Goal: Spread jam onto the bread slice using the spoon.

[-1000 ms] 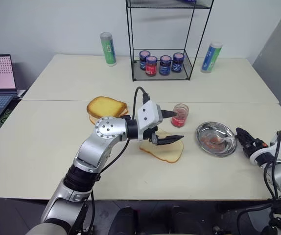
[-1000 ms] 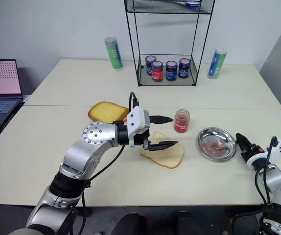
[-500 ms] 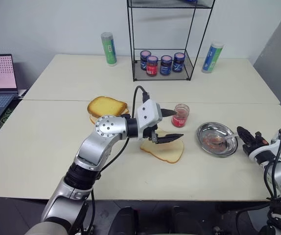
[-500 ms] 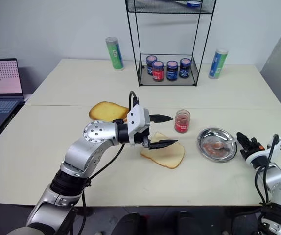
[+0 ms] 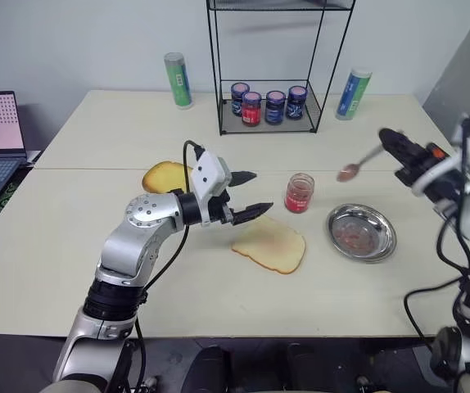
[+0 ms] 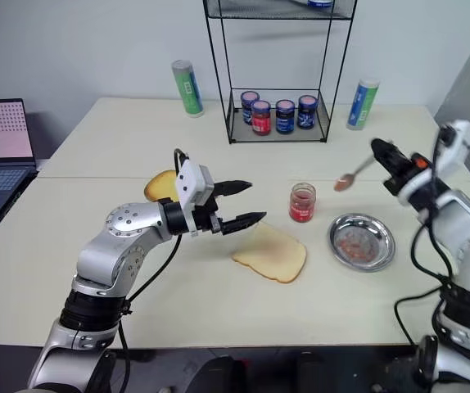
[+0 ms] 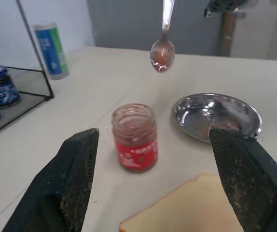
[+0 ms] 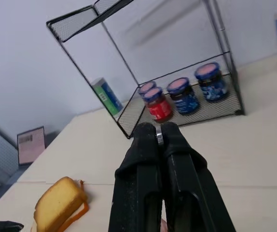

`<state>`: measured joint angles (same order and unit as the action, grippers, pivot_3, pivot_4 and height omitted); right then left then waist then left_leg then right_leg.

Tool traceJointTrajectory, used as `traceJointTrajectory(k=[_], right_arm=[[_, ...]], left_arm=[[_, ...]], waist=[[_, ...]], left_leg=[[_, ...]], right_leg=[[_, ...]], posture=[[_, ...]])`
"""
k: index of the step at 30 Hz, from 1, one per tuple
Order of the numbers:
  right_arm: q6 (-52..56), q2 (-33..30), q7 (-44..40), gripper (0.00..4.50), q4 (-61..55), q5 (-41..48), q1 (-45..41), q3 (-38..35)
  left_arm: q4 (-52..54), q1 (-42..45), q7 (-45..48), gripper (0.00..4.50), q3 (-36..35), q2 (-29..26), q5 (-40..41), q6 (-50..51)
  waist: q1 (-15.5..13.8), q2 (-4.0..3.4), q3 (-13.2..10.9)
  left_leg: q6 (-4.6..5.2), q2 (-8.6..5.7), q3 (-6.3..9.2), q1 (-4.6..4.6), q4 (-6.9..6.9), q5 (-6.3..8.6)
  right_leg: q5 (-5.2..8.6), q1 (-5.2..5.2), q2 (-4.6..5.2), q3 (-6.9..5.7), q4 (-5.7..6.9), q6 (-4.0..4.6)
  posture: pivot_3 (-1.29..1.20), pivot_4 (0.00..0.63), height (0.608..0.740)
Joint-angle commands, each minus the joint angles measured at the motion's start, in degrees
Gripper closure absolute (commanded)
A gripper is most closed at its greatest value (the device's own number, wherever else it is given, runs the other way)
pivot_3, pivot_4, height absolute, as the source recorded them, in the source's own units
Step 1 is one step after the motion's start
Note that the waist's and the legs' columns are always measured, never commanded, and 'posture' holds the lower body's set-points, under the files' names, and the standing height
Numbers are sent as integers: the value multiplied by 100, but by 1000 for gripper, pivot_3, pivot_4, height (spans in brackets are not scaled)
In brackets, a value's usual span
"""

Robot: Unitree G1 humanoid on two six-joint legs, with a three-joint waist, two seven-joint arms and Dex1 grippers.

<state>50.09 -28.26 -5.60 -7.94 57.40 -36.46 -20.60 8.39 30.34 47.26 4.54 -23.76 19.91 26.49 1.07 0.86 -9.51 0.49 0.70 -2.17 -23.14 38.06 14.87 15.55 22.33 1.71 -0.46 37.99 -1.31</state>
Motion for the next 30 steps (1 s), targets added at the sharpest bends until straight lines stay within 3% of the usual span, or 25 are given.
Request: traceJointTrajectory(k=[1,7,12,19,30], right_arm=[[-329,-7,-361,4425,205,-627,-283,496],[-561,71,-762,4425,394,-1153,-338,871],[-700,224,-947,4425,363,-1562,-281,1170],[-1438,119,-1355,4425,344,-2887,-142,2104],[-1852,239,-1673,4425,485,-3906,19,2628]], left_arm=[[68,-16,-226,716,-43,111,-38,-122],[310,-121,-345,716,-22,160,84,84],[464,-267,-294,716,-30,47,145,233],[582,-256,-225,716,-33,-48,226,381],[628,-272,-269,716,-17,-53,230,368]], waist=[[-31,0,0],[-100,0,0],[-92,0,0],[-93,0,0],[-94,0,0]], left_leg=[[0,0,1,-7,0,0],[-2,-9,-3,-88,12,-2],[-2,-7,-5,-88,8,-2],[-2,-8,-4,-86,9,-2],[-3,-8,-3,-86,10,-3]], right_leg=[[0,2,5,-2,-4,0],[-2,85,31,-3,9,1],[-2,89,32,-5,10,2],[-2,89,31,-6,11,2],[-2,89,31,-8,12,2]], posture=[[0,150,740],[0,150,740],[0,150,740],[0,150,740],[0,150,740]])
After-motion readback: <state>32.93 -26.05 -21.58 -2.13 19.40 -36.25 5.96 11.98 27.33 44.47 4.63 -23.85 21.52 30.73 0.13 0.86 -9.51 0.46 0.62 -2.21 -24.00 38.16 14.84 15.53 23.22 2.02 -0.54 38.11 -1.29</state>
